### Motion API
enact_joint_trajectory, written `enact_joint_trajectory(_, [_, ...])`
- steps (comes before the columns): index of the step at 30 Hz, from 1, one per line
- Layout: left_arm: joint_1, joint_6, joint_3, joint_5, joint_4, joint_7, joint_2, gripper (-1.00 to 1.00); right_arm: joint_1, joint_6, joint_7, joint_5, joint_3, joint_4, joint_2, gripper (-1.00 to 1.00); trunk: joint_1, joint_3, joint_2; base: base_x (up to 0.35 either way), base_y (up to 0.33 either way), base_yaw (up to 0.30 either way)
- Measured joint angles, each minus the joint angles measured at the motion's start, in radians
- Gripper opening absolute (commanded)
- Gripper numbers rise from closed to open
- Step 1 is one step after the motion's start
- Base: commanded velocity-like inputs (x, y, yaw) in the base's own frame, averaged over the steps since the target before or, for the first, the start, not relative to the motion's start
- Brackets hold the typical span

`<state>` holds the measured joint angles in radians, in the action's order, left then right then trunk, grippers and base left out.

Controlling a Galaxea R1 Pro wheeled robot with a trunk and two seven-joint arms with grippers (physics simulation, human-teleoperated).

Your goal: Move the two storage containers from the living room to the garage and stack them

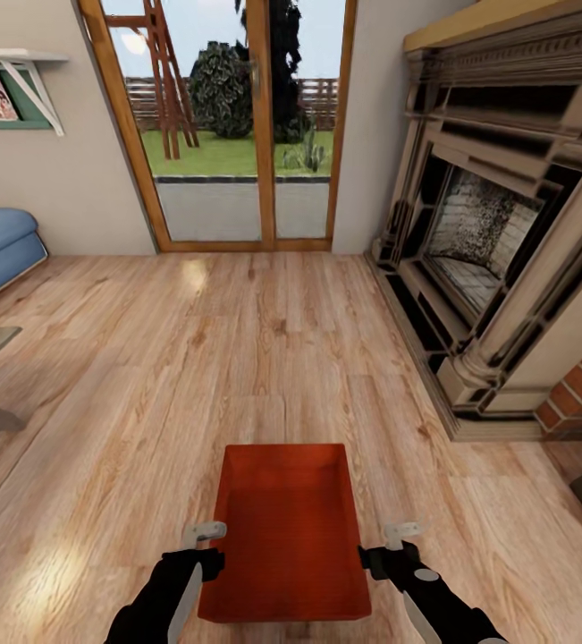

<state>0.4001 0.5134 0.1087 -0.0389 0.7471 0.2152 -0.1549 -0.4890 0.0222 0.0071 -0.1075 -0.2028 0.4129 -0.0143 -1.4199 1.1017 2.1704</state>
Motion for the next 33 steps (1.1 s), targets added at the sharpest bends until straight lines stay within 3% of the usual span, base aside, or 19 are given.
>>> enact_joint_trajectory(6, [0.0, 0.0, 0.0, 0.0, 0.0, 0.004, 0.001, 1.0, 0.0, 0.001, 0.069, 0.0, 0.0, -0.001, 0.0, 1.0, -0.023, 0.019, 0.042, 0.0, 0.0, 0.0])
enact_joint_trajectory(23, [0.0, -0.004, 0.001, 0.002, 0.0, 0.002, 0.002, 1.0, 0.0, 0.0, 0.075, -0.004, 0.019, -0.002, -0.001, 1.0, -0.088, 0.072, 0.161, 0.0, 0.0, 0.0])
enact_joint_trajectory(33, [0.0, -0.008, 0.003, 0.005, 0.001, -0.006, 0.006, 1.0, 0.0, 0.0, 0.075, -0.004, 0.024, -0.003, -0.001, 1.0, -0.088, 0.072, 0.161, 0.0, 0.0, 0.0])
